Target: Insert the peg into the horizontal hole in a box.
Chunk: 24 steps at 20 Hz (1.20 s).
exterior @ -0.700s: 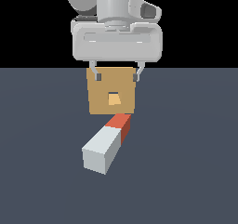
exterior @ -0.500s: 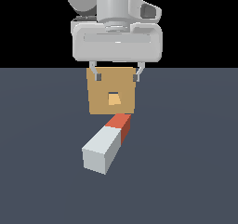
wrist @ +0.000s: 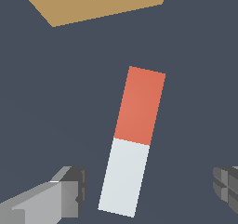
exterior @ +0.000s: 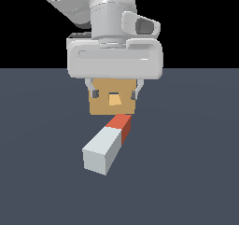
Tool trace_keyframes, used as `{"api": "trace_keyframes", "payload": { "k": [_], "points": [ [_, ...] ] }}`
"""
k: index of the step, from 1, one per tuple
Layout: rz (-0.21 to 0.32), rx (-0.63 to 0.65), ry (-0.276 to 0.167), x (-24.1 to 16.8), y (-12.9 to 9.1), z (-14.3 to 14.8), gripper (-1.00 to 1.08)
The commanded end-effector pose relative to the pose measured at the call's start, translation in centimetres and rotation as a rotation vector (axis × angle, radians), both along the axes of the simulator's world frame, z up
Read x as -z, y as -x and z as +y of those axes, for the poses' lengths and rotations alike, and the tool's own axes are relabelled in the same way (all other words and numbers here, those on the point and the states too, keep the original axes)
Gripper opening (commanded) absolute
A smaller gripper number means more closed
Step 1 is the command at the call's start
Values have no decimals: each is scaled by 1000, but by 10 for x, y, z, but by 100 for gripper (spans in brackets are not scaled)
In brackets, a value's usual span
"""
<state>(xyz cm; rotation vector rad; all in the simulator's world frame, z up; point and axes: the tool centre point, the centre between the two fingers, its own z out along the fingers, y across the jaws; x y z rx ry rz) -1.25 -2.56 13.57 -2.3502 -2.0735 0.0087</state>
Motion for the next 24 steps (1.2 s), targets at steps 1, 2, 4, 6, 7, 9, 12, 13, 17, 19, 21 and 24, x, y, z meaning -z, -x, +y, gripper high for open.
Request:
{"api": "trace_keyframes", "payload": {
  "k": [1,2,4,6,7,9,12,13,17,19,21,24],
  "points": [
    [-2,59,2,17,5,-14,100],
    [-3,83,3,23,7,-19,100],
    [-5,125,4,35,11,-29,100],
    [-6,159,4,44,15,-36,100],
    [-7,173,4,48,16,-39,100],
    [-8,195,5,55,19,-44,100],
    [-9,215,4,60,21,-48,100],
    [-9,217,4,61,21,-48,100],
    [-7,213,5,62,21,-48,100],
    [-8,214,4,66,21,-48,100],
    [-8,215,4,72,22,-48,100],
    [-8,216,4,87,22,-48,100]
  ]
}}
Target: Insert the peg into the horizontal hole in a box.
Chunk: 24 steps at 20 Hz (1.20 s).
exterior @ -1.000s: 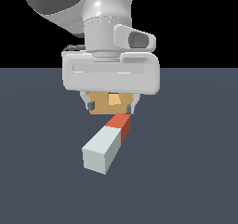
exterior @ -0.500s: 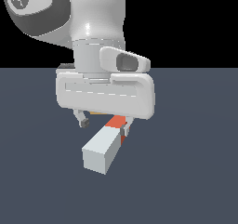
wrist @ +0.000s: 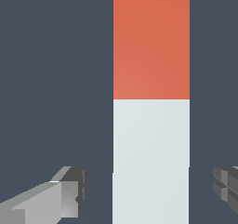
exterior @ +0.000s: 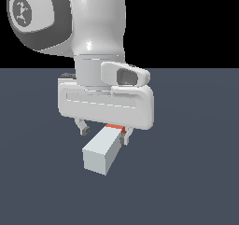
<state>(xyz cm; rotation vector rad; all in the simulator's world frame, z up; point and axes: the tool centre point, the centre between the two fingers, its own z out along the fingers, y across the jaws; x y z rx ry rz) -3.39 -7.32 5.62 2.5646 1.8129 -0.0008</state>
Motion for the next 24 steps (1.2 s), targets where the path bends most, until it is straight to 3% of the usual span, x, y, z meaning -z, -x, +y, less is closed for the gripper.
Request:
{"api": "trace_keyframes", "payload": {
  "k": [1,9,10,24],
  "points": [
    [1,1,0,13,1,0,100],
    [0,3,-1,32,0,0,100],
    [0,3,-1,32,0,0,-100],
    [0,-25,-1,29,-3,6,-100]
  ]
}}
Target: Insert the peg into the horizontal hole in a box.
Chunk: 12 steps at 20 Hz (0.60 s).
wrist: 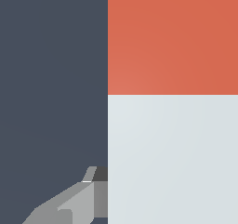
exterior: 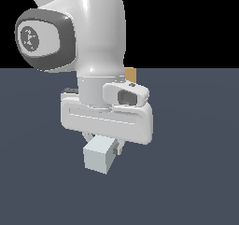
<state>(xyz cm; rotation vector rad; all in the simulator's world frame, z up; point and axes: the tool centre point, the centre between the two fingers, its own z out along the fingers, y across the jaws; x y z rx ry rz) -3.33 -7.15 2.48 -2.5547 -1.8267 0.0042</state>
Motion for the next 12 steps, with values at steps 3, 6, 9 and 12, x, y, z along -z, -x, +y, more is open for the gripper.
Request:
{"api": "trace_keyframes", "payload": {
  "k": [3,6,9,12],
  "points": [
    [-3,-72,0,-9,-9,16,-100],
    [-3,-158,1,-19,-17,35,-100],
    [-3,-261,1,-30,-24,59,-100],
    [-3,-338,0,-38,-27,78,-100]
  ]
}}
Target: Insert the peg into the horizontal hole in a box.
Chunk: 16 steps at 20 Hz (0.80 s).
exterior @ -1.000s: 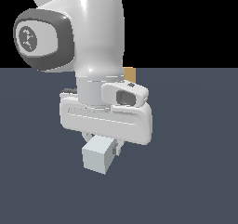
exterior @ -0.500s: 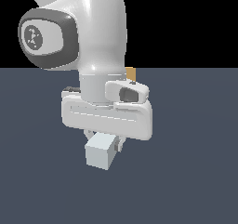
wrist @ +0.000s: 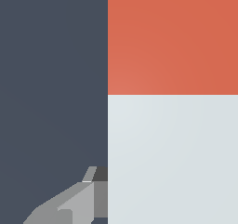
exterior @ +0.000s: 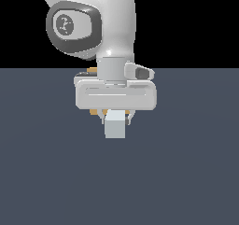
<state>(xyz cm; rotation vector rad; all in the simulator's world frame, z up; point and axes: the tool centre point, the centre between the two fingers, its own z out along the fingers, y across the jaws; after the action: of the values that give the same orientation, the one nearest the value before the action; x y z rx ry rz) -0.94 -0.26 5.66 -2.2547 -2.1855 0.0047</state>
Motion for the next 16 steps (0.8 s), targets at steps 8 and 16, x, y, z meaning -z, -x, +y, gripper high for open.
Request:
{"api": "trace_keyframes", "payload": {
  "k": [8,16],
  "points": [
    [-3,-107,-1,-13,-4,26,-100],
    [-6,-110,-1,-16,-5,25,-100]
  ]
}}
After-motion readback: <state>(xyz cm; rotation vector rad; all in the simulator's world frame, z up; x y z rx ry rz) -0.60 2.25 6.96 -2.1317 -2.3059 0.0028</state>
